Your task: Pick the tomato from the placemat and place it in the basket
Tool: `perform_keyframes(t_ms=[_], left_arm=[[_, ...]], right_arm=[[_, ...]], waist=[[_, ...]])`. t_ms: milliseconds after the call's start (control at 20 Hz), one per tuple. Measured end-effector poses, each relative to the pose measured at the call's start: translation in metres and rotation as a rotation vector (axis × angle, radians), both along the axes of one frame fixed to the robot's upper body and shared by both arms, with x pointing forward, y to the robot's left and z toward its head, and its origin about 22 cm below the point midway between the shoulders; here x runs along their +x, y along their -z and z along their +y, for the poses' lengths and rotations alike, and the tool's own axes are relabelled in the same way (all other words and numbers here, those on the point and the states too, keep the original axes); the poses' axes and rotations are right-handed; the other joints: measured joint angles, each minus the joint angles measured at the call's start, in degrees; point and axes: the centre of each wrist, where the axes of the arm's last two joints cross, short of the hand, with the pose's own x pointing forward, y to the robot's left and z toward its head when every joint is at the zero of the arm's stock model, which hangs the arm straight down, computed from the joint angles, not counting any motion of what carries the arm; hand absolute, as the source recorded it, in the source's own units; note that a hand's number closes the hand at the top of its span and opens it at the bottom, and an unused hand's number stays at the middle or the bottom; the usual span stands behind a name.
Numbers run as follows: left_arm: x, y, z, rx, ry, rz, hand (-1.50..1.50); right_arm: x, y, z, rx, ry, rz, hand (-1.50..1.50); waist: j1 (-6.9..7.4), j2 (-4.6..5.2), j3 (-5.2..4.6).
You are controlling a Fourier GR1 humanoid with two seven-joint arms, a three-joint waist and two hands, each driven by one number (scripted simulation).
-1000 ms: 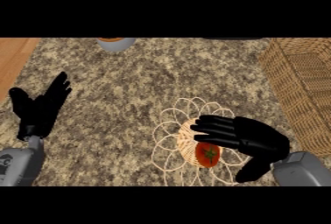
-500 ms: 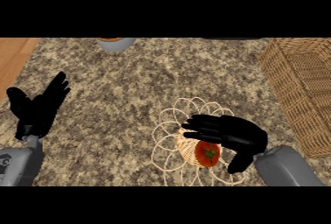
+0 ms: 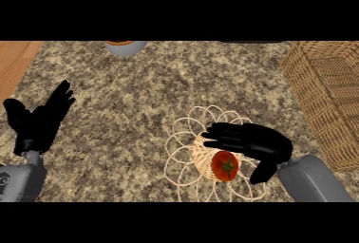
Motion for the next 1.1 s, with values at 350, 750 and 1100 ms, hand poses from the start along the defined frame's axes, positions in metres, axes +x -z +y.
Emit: perform_keyframes(t_ms=[350,750,1100], left_arm=[[-0.003,-0.004,0.004,0.003,0.000,-0.008,0.00],[0.002,-0.005,-0.001,0.001,-0.008,-0.011,0.00],[0.005,-0.003,0.000,-0.004,-0.012,-0.007,0.00]], right_arm=[[-0.001,0.009,0.000,0.003,-0.029,-0.005,-1.50],[-0.010,0.021,0.005,-0.034,-0.021,-0.042,-1.50],[-0.014,0.035,0.014,-0.093,-0.059,-0.122,1.50]], waist=[[0.03,-0.01,0.00],[-0.03,-0.02,0.00],[-0.11,-0.28,-0.35]])
